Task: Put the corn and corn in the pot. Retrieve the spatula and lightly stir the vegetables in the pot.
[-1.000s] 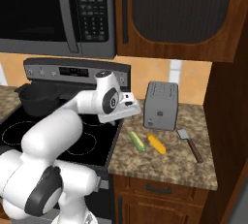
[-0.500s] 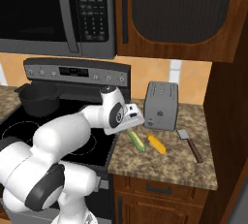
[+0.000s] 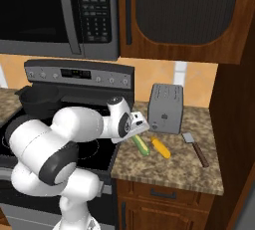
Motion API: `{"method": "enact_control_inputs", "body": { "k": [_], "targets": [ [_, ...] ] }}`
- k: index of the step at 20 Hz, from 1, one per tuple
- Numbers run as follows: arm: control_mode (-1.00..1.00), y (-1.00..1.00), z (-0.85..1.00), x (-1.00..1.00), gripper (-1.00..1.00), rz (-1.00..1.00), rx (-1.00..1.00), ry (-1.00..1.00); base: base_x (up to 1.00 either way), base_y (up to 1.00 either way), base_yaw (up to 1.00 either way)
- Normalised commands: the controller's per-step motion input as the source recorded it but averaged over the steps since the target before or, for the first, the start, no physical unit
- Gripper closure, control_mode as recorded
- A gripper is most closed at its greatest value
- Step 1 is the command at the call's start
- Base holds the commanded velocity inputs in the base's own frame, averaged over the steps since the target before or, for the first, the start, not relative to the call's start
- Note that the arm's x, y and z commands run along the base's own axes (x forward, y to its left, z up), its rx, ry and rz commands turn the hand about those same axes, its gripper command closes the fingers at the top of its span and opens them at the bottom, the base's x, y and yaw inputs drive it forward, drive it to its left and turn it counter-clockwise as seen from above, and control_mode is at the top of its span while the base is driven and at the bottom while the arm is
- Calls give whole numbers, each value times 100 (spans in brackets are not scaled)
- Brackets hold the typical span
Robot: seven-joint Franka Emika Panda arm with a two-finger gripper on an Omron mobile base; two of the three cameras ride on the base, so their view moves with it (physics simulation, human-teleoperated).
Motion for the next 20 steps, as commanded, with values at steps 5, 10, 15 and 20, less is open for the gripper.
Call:
{"method": "enact_control_inputs", "body": {
  "k": [5,10,15,20],
  "targets": [
    [-100,-1,-22,49,-100,1,0,5,0,0,0],
    [-100,-11,-18,44,-100,0,0,8,0,0,0],
    [-100,-23,-21,29,-100,0,0,12,0,0,0],
    [-100,-11,-29,5,100,0,0,13,0,0,0]
  ]
}}
